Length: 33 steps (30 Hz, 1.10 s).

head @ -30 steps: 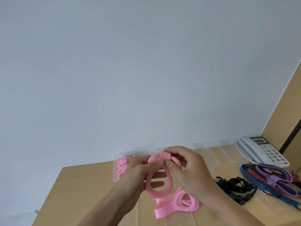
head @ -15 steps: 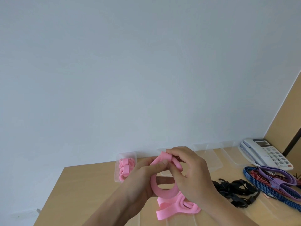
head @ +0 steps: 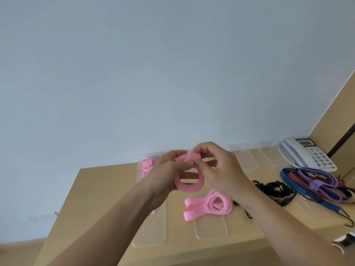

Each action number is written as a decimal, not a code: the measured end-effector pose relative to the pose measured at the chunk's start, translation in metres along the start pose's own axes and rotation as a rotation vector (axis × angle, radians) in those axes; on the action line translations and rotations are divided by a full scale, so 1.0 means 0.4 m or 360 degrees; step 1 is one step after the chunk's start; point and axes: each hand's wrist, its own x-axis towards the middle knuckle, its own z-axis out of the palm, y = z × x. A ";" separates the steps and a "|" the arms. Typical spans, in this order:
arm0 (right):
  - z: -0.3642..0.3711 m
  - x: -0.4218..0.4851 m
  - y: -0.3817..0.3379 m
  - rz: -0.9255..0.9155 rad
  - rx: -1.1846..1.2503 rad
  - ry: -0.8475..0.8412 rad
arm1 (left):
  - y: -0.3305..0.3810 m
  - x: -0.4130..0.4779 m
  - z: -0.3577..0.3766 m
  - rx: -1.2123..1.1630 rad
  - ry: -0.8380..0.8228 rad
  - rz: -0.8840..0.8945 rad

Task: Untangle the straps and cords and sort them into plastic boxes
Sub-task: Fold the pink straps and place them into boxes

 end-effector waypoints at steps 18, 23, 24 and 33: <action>0.041 0.011 -0.004 -0.0289 -0.0372 0.0099 | -0.045 0.013 -0.012 -0.0662 -0.0053 -0.0148; 0.063 -0.007 0.012 -0.0374 -0.0305 0.0151 | -0.053 0.009 -0.034 -0.0583 0.0048 -0.0168; 0.069 -0.010 0.015 -0.0360 -0.0306 0.0148 | -0.054 0.008 -0.040 -0.0567 0.0054 -0.0175; 0.134 -0.052 0.036 -0.0179 -0.0341 -0.0165 | -0.102 0.019 -0.130 -0.0467 -0.0002 -0.0353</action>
